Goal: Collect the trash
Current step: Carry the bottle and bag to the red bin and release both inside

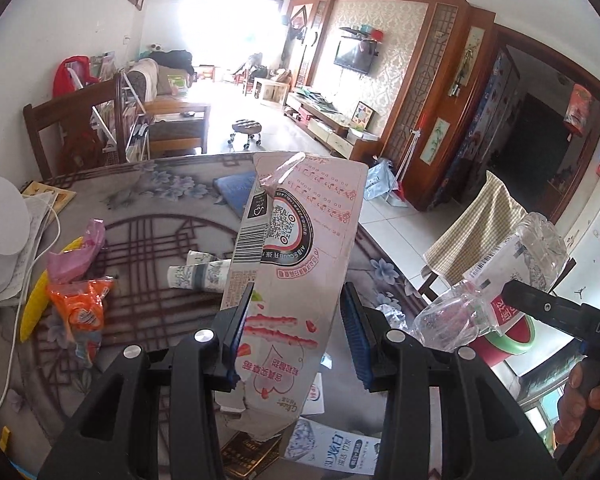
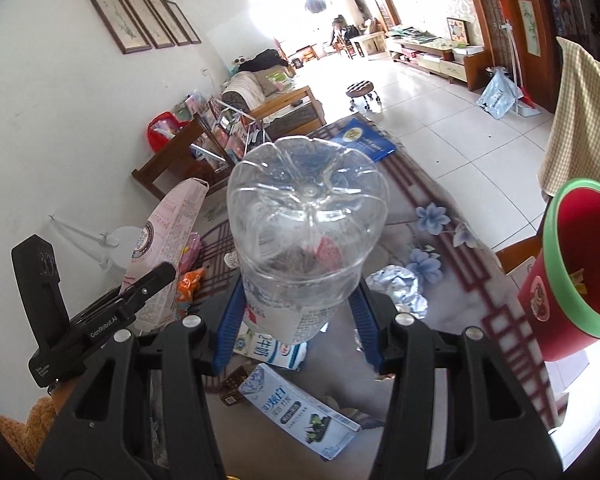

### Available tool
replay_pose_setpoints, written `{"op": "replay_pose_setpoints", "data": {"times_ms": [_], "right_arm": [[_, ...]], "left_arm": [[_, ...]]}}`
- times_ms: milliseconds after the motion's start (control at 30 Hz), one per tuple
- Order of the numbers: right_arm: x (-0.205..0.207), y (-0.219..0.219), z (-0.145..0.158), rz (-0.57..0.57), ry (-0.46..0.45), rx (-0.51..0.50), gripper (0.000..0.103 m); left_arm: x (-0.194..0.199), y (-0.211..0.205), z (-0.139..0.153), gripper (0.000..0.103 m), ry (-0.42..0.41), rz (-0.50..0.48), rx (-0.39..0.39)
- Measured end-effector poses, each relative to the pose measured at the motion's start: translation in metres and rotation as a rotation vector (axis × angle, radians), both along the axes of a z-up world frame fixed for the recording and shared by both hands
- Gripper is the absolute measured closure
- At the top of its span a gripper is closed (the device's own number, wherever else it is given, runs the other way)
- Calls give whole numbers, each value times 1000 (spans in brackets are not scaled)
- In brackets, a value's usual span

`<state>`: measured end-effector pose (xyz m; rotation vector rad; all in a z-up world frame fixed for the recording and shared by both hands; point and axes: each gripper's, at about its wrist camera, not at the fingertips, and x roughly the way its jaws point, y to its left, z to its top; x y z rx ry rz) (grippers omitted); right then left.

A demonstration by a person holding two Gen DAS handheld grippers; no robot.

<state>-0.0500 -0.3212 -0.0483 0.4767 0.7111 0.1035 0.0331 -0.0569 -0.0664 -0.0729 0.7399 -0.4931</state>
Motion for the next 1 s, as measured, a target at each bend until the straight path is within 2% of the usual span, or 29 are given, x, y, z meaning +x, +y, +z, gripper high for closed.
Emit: {"op": "replay_pose_setpoints", "data": {"times_ms": [167, 400, 800, 1000], "right_arm": [[-6, -25, -4, -14, 0, 12, 54], [-17, -86, -10, -65, 18, 19, 54], [-57, -222, -12, -269, 44, -42, 54], [-73, -272, -23, -360, 102, -110, 54]], "left_arm": [[-2, -27, -2, 64, 11, -11, 19], [-8, -79, 1, 64, 16, -28, 29], [-21, -181, -7, 63, 43, -122, 34], [-28, -227, -9, 63, 54, -177, 43]]}}
